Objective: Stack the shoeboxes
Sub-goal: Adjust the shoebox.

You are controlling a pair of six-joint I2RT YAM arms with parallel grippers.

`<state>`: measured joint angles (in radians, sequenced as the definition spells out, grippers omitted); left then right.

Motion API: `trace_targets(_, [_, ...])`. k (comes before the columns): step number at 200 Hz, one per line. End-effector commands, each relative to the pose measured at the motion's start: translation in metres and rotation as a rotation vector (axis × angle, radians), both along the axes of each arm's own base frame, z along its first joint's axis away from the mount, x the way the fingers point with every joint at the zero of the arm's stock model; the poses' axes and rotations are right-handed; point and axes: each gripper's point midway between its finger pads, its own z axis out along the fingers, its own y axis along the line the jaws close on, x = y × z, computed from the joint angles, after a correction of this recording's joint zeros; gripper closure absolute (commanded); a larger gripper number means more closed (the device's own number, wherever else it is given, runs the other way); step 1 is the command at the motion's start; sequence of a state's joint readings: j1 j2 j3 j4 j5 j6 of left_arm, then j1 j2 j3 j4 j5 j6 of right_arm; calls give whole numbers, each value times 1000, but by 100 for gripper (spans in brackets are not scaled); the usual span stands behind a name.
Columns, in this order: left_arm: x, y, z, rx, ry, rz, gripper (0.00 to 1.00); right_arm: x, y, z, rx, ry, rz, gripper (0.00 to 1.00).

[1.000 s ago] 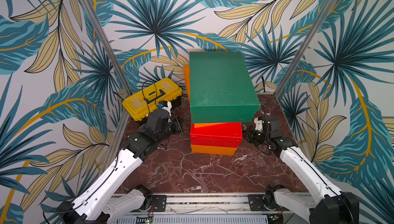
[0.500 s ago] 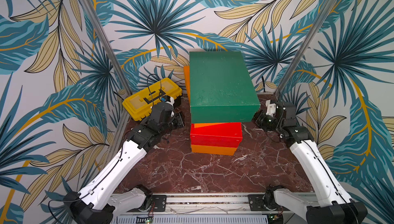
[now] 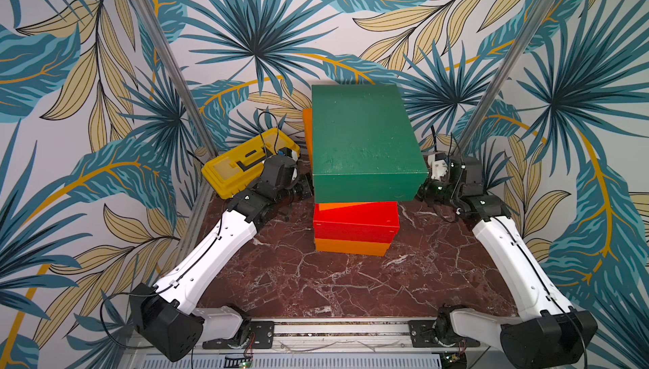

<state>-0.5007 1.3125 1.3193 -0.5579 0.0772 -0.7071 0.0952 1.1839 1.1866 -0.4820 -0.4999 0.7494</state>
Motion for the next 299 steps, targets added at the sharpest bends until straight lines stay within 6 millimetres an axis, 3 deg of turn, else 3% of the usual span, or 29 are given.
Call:
trace_targets(1, [-1,-3,21,-53,-40,-15,96,-19,13,-2,57,1,55,98])
trace_targets(65, [-17,1,22,-92,-28,-17,96,-62,17,-18,125,19,51,98])
trace_targets(89, [-19,8,19,-74,-38,7,96,-66,6,-22,64,14,9,98])
trace_targets(113, [-16,20,19,-24,-74,48,95,-57,-4,-18,-25,12,-25,98])
trace_targets(157, [1,27,16,-6,-65,73,95,-21,-9,-2,-81,-9,-57,98])
trace_targets(209, [17,4,10,-48,-21,13,96,5,23,7,45,-30,45,98])
trace_targets(255, [12,-15,3,-83,25,-57,96,-18,39,2,30,-32,84,98])
trace_targets(299, [-9,-31,-1,-79,32,-106,96,-47,40,-8,45,-19,69,98])
